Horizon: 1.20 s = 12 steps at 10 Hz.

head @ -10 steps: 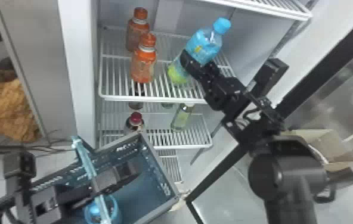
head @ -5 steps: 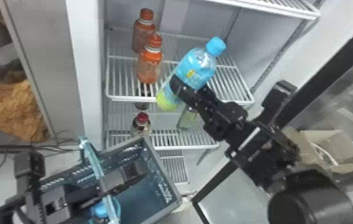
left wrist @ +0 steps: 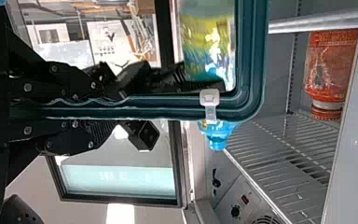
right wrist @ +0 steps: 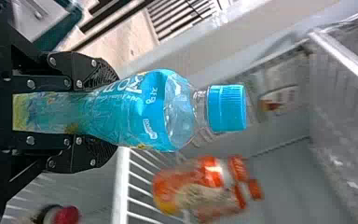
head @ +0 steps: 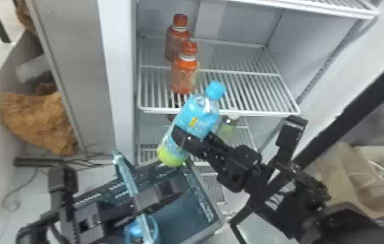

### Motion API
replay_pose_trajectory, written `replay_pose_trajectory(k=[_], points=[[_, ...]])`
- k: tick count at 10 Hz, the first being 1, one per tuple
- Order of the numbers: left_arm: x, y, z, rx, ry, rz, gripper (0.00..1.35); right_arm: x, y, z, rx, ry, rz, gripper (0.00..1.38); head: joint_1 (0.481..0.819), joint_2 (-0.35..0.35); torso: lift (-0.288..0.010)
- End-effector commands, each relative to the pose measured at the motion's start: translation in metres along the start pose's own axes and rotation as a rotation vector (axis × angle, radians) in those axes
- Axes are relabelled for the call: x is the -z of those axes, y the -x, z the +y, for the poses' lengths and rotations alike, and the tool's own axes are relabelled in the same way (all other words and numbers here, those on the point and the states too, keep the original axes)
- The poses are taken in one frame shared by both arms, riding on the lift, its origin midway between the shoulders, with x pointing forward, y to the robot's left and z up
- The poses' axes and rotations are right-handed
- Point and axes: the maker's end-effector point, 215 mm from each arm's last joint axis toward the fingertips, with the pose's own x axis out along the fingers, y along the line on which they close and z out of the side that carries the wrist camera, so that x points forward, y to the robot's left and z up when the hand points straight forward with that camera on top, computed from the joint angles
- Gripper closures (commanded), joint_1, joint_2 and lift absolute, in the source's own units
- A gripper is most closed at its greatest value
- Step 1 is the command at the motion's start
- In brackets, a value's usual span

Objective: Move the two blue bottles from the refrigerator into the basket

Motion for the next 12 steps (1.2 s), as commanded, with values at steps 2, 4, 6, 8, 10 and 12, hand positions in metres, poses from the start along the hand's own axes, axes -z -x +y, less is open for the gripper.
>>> replay_pose_trajectory(k=[2,4,6,8,10,12], points=[[0.0,-0.001,-0.001,0.002,0.0,0.0,1.2,0.034,-0.009,0.023,-0.061,-0.052,0.084,1.28,0.695,-0.175,-0.01],[0.0,0.0,-0.001,0.003,0.0,-0.002,1.2,0.05,-0.009,0.033,-0.08,-0.068,0.128,1.26,0.695,-0.136,-0.01],[-0.002,0.0,-0.002,0.005,-0.002,-0.005,1.2,0.076,0.002,0.028,-0.077,-0.084,0.219,0.72,0.695,-0.126,-0.01],[-0.003,0.001,-0.002,0.004,-0.004,-0.009,1.2,0.082,0.011,0.023,-0.055,-0.085,0.225,0.11,0.695,-0.132,-0.01],[-0.003,0.001,-0.003,0.007,-0.003,-0.008,1.2,0.076,0.022,0.009,-0.015,-0.085,0.202,0.12,0.695,-0.156,-0.01],[-0.003,0.001,-0.002,0.007,0.0,-0.012,1.2,0.067,0.029,0.001,0.007,-0.074,0.149,0.13,0.695,-0.19,-0.01]])
